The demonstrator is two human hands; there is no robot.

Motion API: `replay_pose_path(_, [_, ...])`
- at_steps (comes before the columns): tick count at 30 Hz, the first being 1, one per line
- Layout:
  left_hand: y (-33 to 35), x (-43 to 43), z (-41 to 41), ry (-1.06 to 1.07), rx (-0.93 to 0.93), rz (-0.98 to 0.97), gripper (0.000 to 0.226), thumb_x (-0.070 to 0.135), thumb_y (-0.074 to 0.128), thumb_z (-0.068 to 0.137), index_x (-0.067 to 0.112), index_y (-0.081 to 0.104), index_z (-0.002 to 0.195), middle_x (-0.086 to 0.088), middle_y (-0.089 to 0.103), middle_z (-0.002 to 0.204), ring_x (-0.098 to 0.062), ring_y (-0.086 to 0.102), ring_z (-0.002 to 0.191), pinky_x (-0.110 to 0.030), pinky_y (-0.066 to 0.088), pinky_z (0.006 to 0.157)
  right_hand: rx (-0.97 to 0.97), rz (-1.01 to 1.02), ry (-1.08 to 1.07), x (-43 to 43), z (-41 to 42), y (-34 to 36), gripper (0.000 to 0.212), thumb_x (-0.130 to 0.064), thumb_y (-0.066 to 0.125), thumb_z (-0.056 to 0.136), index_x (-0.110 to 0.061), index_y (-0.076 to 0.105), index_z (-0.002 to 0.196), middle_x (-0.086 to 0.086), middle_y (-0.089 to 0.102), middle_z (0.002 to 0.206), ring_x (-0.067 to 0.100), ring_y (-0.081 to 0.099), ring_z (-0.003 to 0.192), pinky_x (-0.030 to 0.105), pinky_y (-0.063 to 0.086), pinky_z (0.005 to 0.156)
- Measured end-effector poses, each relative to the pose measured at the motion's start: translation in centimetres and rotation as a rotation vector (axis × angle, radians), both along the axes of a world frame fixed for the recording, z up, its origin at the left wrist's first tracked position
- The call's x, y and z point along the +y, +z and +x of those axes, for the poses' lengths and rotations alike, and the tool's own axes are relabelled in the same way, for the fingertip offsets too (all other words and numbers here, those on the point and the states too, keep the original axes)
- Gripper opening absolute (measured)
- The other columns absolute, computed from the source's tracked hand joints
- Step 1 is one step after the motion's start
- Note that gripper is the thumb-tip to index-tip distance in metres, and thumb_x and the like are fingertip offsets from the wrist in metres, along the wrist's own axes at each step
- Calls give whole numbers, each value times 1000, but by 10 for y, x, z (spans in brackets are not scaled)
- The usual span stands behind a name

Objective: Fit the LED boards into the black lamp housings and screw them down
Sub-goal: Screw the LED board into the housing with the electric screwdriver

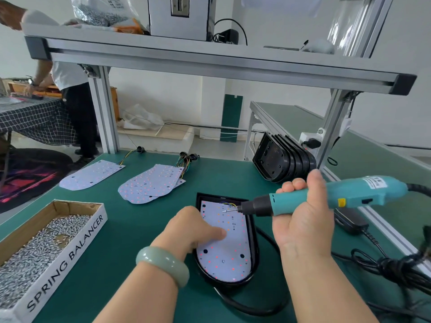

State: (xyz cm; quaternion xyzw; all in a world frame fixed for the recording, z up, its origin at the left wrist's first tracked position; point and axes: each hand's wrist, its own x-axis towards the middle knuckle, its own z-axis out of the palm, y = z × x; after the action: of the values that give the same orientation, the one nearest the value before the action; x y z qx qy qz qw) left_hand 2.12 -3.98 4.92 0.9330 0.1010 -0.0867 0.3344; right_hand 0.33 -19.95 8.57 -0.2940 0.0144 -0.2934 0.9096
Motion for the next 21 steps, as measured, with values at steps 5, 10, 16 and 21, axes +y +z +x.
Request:
replay_pose_path(5, [-4,-5,5,-63,-52,-5,47,36,75,70,19,32,63,4,33,54,-16,29,45,-19,22,39,38,-121,-7,16,27,2,21,-14,60,94,-20,51,76,-4,48,59,13,47,53,26,44,59])
replay_pose_path(10, [-9,-2,7,-34,-37,-43,43,39,75,70,17,39,71,3,43,61,-16,39,50,-20,30,43,45,-244,-4,25,49,-5,20,-12,61,93,-18,50,77,-7,51,56,11,50,51,28,44,61])
replay_pose_path(16, [-15,-1,8,-11,-47,-103,41,37,75,68,16,42,76,2,46,65,-16,42,53,-21,33,46,79,-313,14,34,61,-14,18,-12,62,92,-15,48,82,-5,50,60,11,50,52,23,48,54])
replay_pose_path(21, [-15,-1,9,-18,-58,-80,42,39,75,67,16,41,76,3,47,65,-14,43,51,-21,32,44,59,-387,47,39,64,-10,13,-8,61,92,-9,48,89,-2,50,58,12,50,50,21,47,52])
